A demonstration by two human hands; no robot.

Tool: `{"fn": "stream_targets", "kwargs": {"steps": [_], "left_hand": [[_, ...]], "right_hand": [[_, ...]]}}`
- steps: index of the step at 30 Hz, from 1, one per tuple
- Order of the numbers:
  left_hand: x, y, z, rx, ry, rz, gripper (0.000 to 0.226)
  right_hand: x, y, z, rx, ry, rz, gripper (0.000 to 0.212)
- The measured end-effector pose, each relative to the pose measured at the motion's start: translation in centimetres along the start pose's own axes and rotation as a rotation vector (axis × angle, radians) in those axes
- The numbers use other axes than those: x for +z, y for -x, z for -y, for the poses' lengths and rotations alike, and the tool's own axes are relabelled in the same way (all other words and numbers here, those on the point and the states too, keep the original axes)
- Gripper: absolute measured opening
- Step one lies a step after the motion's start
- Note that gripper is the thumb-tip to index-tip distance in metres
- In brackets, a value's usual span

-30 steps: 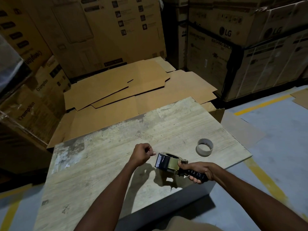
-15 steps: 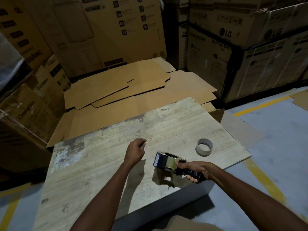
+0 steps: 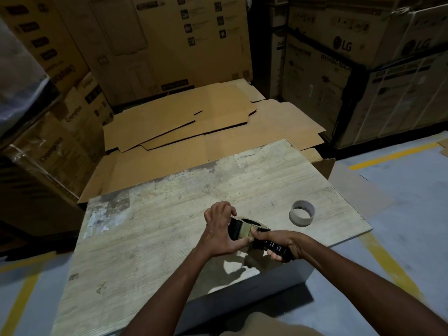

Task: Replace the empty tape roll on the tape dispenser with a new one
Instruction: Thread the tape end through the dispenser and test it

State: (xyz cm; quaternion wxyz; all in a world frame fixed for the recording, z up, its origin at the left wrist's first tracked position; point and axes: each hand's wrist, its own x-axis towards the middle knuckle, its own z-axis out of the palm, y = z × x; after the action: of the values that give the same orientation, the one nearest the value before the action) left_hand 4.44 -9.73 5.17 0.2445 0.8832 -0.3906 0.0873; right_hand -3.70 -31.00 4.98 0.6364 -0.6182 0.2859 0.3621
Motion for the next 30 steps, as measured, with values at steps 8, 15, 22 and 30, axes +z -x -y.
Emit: {"fn": "stream_targets", "kwargs": {"steps": [8,15,22,30], "left_hand": [[-0.5,-0.5,0.3,-0.108,0.035,0.049,0.080],[-0.9,-0.3,0.6,-0.141,0.040,0.060,0.085],[-1.0,0.1,2.0,-0.204,0.014,0.037,0.080],[-1.9,-0.7,3.5,-0.301,0.106,0.139,0.081]], "right_hand": [[0.1,0.2,0.4,-0.032,-0.001,0.043,0.054],[-0.1,0.7,0.5,0.001,-0.006,0.057,0.072],[-0.3,0.4,0.7,0.079,-0.161,0.044,0.090],[-0.2,-0.6,0.4,0.117,-0.187,-0.001,0.089]]}}
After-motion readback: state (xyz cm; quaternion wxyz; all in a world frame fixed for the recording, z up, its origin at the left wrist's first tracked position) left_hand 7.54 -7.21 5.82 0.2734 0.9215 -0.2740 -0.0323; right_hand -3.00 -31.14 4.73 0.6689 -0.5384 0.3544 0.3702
